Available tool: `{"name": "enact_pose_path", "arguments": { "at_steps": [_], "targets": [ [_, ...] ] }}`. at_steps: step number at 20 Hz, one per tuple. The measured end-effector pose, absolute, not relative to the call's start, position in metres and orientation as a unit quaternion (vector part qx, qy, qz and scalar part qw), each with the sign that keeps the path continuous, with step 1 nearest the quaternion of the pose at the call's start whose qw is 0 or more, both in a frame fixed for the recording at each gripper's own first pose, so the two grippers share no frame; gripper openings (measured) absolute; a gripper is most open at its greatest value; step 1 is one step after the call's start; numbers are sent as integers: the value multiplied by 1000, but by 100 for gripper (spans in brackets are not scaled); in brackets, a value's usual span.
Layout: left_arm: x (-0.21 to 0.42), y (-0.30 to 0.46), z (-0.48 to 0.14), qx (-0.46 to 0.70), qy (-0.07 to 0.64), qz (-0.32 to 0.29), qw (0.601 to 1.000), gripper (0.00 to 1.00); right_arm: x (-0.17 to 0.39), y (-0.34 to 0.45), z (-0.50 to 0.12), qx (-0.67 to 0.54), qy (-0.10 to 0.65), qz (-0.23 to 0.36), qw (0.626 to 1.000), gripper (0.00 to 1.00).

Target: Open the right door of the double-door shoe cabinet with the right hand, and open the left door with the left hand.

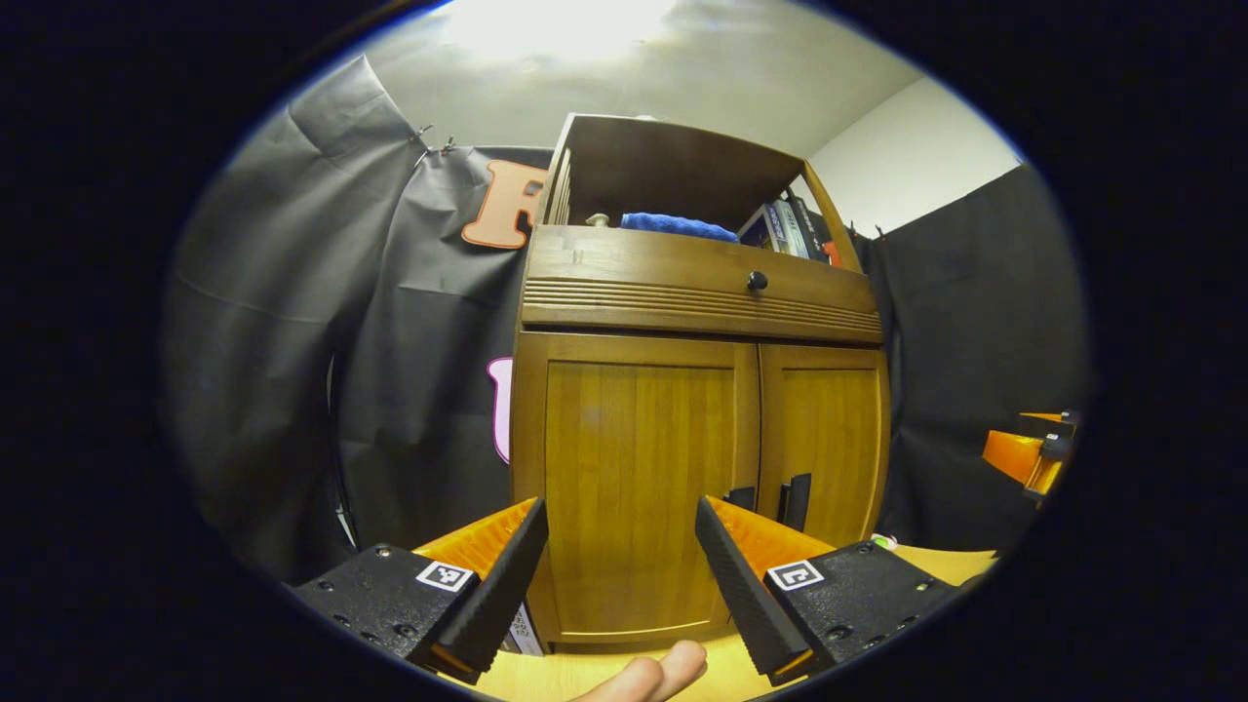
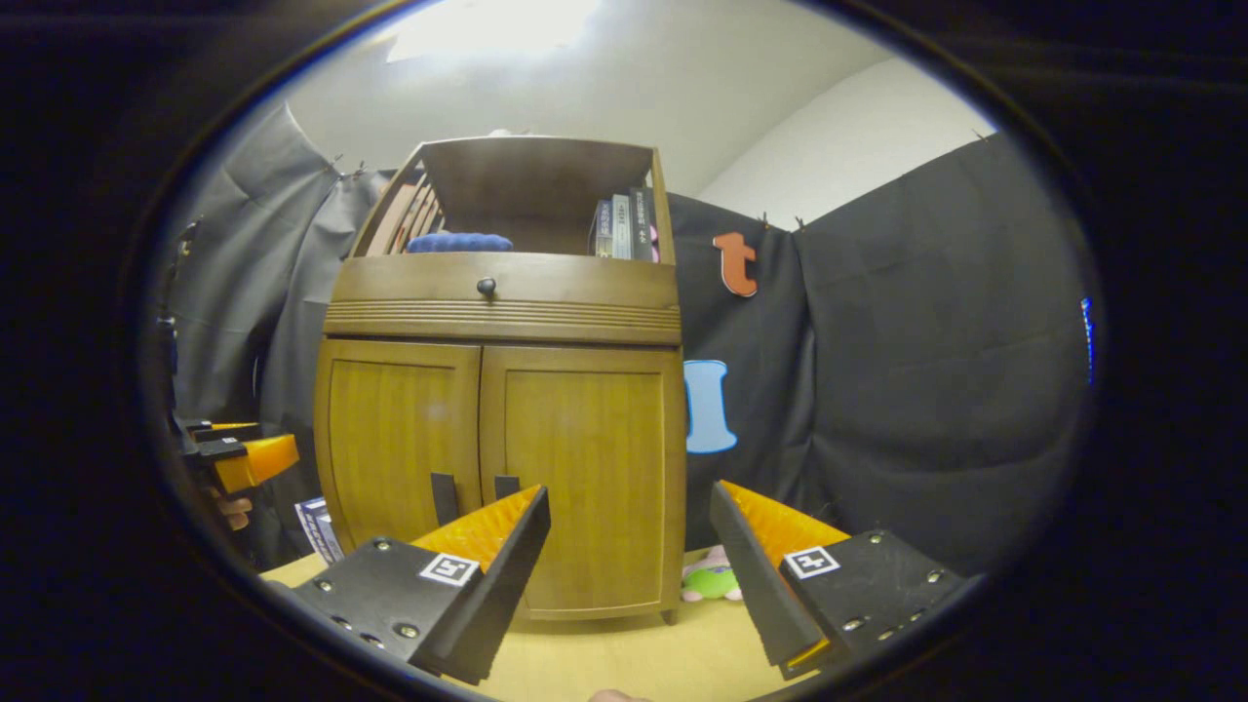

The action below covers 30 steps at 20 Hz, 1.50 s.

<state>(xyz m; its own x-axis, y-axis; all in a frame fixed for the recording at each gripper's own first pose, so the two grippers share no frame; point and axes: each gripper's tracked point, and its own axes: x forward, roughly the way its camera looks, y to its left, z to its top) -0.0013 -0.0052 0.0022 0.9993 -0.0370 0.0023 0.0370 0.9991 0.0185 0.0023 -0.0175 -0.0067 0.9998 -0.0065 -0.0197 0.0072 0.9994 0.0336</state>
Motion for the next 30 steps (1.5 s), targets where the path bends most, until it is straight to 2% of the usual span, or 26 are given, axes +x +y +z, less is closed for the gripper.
{"name": "enact_pose_path", "arguments": {
  "at_steps": [2,3,7,11,21,22,23,25,26,27,30],
  "targets": [
    [-1,-6,2,10,1,-22,1000,94,2,-18,-4,22,7,-3,1000,98],
    [-1,-7,0,9,3,-25,1000,91,2,-17,-3,23,6,-3,1000,98],
    [3,-3,-2,6,9,-17,1000,91,14,-11,-3,12,6,-3,1000,98],
    [5,-2,-6,7,16,-16,1000,91,46,15,-8,8,12,22,1000,98],
    [9,2,-7,5,17,-13,1000,91,132,91,-69,25,82,93,992,98],
    [9,1,-9,4,19,-13,1000,94,138,98,-78,24,89,98,991,94],
    [10,-1,-10,4,22,-17,1000,91,145,106,-84,26,97,106,989,98],
    [10,-2,-11,3,23,-21,1000,91,156,124,-97,37,113,126,985,98],
    [11,-2,-10,3,22,-20,1000,94,160,133,-103,43,120,139,982,98],
    [11,-1,-10,3,21,-19,1000,91,164,141,-108,42,127,148,980,98],
    [12,2,-11,2,24,-16,1000,91,178,146,-124,21,138,139,980,93]
  ]
}}
